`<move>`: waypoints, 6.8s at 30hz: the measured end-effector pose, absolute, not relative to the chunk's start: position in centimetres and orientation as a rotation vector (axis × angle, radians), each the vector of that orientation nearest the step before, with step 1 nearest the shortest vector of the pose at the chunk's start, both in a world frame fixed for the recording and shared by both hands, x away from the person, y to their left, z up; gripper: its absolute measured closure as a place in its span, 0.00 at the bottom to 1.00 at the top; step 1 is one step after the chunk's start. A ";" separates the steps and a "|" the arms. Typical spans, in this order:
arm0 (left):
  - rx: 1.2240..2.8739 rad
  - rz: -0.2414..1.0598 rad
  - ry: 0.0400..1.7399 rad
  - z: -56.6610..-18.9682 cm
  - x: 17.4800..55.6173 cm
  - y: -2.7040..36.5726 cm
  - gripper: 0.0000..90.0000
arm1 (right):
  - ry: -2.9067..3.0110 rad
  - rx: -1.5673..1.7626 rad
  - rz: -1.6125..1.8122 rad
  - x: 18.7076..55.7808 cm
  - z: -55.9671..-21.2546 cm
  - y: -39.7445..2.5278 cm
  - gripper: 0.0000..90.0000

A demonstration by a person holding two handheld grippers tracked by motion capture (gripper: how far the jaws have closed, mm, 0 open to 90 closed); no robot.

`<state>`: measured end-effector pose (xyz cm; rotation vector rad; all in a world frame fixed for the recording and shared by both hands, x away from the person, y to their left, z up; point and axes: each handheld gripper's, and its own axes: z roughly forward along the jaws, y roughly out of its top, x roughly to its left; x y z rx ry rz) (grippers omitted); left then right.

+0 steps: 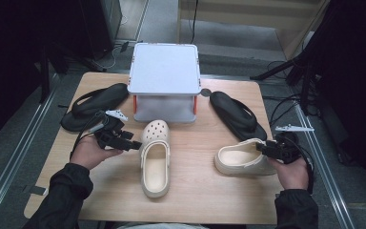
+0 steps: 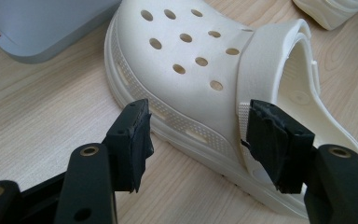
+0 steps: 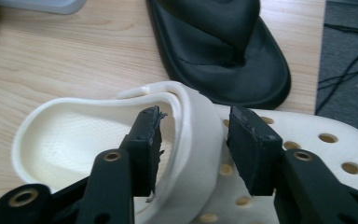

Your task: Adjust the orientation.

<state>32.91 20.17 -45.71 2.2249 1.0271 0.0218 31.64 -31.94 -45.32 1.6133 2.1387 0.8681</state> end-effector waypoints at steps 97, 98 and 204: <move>2.166 0.004 1.105 -46.8 31.3 21.9 0.44 | 2.782 0.797 0.946 33.4 -44.0 -16.5 0.85; 2.169 0.003 1.103 -46.8 31.3 21.9 0.44 | 2.784 0.797 0.944 33.3 -44.0 -16.5 0.85; 2.164 0.042 0.982 -46.5 31.4 19.9 0.98 | 2.582 1.223 1.157 32.0 -49.2 -18.8 1.00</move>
